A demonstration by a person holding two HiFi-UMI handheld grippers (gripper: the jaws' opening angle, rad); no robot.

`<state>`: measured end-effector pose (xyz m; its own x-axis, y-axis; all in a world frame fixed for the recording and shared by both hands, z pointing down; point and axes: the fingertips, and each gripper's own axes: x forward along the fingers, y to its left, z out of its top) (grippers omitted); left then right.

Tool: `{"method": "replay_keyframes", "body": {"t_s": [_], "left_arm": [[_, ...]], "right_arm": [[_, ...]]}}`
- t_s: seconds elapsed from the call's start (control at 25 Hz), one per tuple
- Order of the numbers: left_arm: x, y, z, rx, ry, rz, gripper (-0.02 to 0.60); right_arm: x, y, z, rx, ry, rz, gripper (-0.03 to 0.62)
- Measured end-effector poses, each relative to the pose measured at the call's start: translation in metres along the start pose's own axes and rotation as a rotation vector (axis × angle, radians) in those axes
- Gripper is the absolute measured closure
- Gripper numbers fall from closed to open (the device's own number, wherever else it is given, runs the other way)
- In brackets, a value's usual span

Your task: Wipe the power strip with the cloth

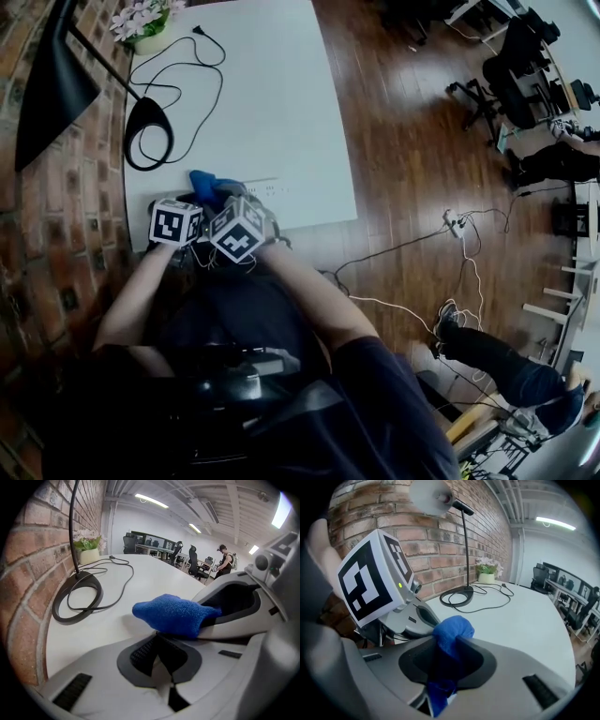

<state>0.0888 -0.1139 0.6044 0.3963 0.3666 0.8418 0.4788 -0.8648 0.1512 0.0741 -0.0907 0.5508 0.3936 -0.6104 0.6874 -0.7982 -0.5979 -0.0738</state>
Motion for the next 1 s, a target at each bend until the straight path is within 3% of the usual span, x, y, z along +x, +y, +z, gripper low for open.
{"method": "replay_keyframes", "body": {"t_s": [0.4,0.76,1.0], "left_arm": [[0.001,0.003,0.002,0.008,-0.001,0.104,0.571],[0.007,0.006,0.0,0.014,0.015,0.116,0.571],[0.004,0.008,0.003,0.028,0.008,0.151,0.571]], "right_arm": [[-0.002,0.003,-0.008,-0.171,0.011,0.01,0.503],[-0.012,-0.005,-0.021,-0.171,0.046,0.019,0.503],[-0.02,-0.017,-0.029,-0.099,0.043,0.01,0.503]]}}
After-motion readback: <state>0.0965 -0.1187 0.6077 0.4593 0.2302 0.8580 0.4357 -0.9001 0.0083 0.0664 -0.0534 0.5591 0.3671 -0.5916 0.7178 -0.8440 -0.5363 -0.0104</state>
